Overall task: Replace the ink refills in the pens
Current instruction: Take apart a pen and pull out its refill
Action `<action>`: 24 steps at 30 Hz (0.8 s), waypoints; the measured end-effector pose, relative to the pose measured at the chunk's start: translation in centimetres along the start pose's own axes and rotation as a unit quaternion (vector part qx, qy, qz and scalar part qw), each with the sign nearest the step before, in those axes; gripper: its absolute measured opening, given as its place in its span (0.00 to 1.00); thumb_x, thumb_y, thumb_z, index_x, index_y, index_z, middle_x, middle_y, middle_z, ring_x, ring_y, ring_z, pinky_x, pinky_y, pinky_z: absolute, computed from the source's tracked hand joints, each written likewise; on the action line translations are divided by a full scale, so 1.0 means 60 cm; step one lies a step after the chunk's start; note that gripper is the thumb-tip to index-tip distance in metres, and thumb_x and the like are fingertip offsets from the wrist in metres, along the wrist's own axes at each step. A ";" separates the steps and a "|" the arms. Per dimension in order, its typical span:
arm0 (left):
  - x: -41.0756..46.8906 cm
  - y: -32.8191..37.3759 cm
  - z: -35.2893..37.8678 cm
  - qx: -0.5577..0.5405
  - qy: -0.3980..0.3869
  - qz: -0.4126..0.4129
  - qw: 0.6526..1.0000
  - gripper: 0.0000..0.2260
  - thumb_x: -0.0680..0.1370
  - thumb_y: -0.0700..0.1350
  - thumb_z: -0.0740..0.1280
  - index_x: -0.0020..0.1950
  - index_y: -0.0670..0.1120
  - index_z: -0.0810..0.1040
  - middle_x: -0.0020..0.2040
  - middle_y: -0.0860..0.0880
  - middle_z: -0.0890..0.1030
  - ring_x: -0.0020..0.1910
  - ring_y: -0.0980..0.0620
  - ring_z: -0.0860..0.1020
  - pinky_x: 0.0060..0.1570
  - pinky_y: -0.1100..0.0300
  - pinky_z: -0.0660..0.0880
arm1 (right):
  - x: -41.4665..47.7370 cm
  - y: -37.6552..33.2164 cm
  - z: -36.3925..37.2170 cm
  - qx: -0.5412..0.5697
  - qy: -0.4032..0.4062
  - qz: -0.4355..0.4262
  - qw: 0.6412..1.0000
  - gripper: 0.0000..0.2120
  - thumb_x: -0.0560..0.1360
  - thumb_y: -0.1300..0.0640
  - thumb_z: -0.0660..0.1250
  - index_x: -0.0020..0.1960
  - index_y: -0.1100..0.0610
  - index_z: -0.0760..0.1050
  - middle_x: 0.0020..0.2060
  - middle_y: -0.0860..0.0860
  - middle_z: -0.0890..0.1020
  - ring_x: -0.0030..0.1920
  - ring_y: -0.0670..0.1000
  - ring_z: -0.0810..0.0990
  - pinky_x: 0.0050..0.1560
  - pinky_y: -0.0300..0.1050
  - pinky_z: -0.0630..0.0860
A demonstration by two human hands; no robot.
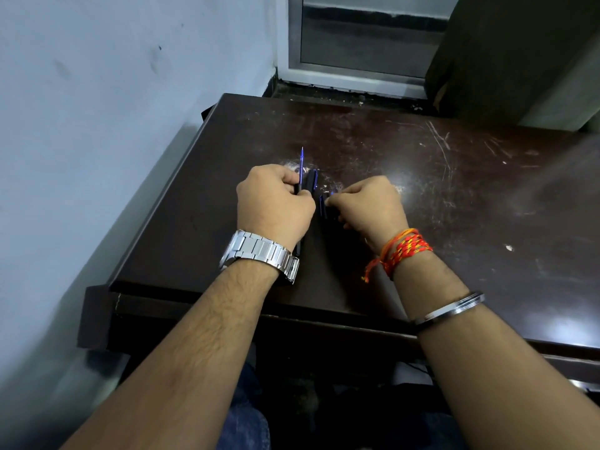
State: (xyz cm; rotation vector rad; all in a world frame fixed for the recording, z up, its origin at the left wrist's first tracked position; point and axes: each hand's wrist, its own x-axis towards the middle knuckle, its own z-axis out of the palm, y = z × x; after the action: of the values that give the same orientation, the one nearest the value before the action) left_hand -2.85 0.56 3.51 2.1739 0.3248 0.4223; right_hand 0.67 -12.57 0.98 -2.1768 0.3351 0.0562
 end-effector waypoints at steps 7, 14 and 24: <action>0.000 0.000 0.000 0.006 -0.020 0.004 1.000 0.06 0.68 0.40 0.74 0.42 0.49 0.84 0.27 0.60 0.75 0.29 0.66 0.74 0.26 0.81 0.64 | 0.004 0.002 0.004 0.018 -0.020 0.000 1.000 0.08 0.69 0.54 0.72 0.33 0.55 0.83 0.32 0.54 0.84 0.37 0.53 0.83 0.40 0.46 0.81; -0.002 0.000 0.004 0.002 -0.041 0.010 0.999 0.08 0.68 0.42 0.77 0.46 0.48 0.85 0.27 0.60 0.75 0.30 0.68 0.73 0.28 0.84 0.65 | 0.011 0.011 0.012 0.096 -0.030 0.013 0.995 0.10 0.70 0.56 0.71 0.31 0.56 0.81 0.24 0.50 0.82 0.29 0.51 0.82 0.44 0.56 0.85; -0.008 0.007 0.001 -0.015 -0.068 0.026 0.997 0.07 0.67 0.43 0.76 0.44 0.50 0.85 0.30 0.59 0.78 0.34 0.67 0.78 0.28 0.80 0.70 | -0.017 -0.026 0.000 0.245 -0.086 -0.020 0.966 0.15 0.70 0.46 0.74 0.34 0.58 0.82 0.26 0.49 0.79 0.24 0.44 0.73 0.25 0.38 0.70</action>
State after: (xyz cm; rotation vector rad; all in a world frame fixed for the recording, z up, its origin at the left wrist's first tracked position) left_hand -3.21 0.10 3.73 2.1718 0.1861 0.3044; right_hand 0.11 -11.51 2.40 -1.6735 0.1808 0.1256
